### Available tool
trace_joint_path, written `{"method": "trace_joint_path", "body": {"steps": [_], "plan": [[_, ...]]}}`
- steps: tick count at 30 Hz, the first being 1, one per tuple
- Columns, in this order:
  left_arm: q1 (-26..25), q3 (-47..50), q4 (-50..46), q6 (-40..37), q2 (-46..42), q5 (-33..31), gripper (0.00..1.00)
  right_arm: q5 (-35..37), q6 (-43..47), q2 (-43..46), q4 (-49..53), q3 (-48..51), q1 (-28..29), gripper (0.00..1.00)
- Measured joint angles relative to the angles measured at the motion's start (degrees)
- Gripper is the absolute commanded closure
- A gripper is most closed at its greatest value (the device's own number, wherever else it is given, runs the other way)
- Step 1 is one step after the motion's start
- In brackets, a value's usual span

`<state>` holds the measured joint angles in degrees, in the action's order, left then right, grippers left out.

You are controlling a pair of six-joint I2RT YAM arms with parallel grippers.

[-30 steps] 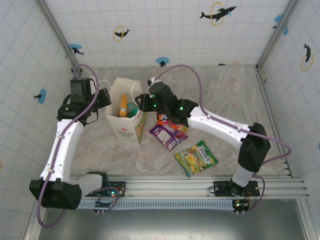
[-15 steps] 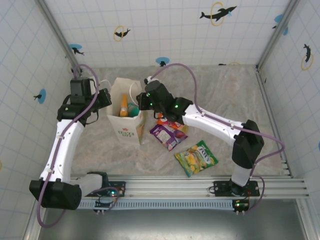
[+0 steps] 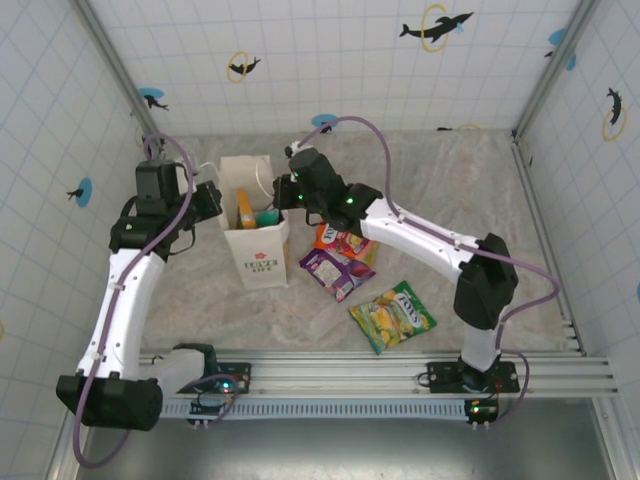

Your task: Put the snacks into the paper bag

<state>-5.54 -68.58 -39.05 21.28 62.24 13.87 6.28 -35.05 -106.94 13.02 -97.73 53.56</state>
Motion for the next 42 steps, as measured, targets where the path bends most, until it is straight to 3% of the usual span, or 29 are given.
{"method": "trace_joint_path", "body": {"steps": [8, 12, 19, 27, 30, 31, 34, 37, 42], "plan": [[0.0, 3.4, 2.2, 0.9, -1.3, 0.9, 1.0, -4.4, 2.3, -4.8, 0.1, -5.5, -1.4, 0.98], [0.0, 5.0, 3.6, 1.4, -2.2, 0.9, 1.0, -6.6, 3.0, -5.6, 0.0, -6.5, -2.3, 0.68], [0.0, 5.0, 3.6, 1.5, -2.4, 0.0, 1.0, -6.4, 5.9, -4.1, 0.8, -5.4, -3.5, 0.56], [0.0, 5.1, 3.6, 1.2, -2.4, -1.4, 1.0, -4.9, 4.6, 20.9, -5.7, 24.9, -7.1, 0.53], [0.0, 5.1, 3.6, 1.2, -2.4, -1.5, 1.0, -4.2, 3.1, 25.0, -7.2, 28.8, -9.5, 0.51], [0.0, 5.1, 3.6, 1.2, -2.4, -1.5, 1.0, -5.6, 1.7, 27.0, -13.9, 33.6, -10.5, 0.5], [0.0, 5.1, 3.7, 1.2, -2.4, -1.7, 1.0, -8.3, -3.8, 36.5, -17.8, 50.4, -15.6, 0.5], [0.0, 5.1, 3.7, 1.2, -2.4, -1.9, 1.0, -11.4, -9.5, 38.2, -21.4, 60.7, -21.5, 0.49], [0.0, 5.1, 3.7, 1.2, -2.4, -1.9, 1.0, -17.9, -17.7, 36.6, -28.3, 69.3, -25.6, 0.47]]}}
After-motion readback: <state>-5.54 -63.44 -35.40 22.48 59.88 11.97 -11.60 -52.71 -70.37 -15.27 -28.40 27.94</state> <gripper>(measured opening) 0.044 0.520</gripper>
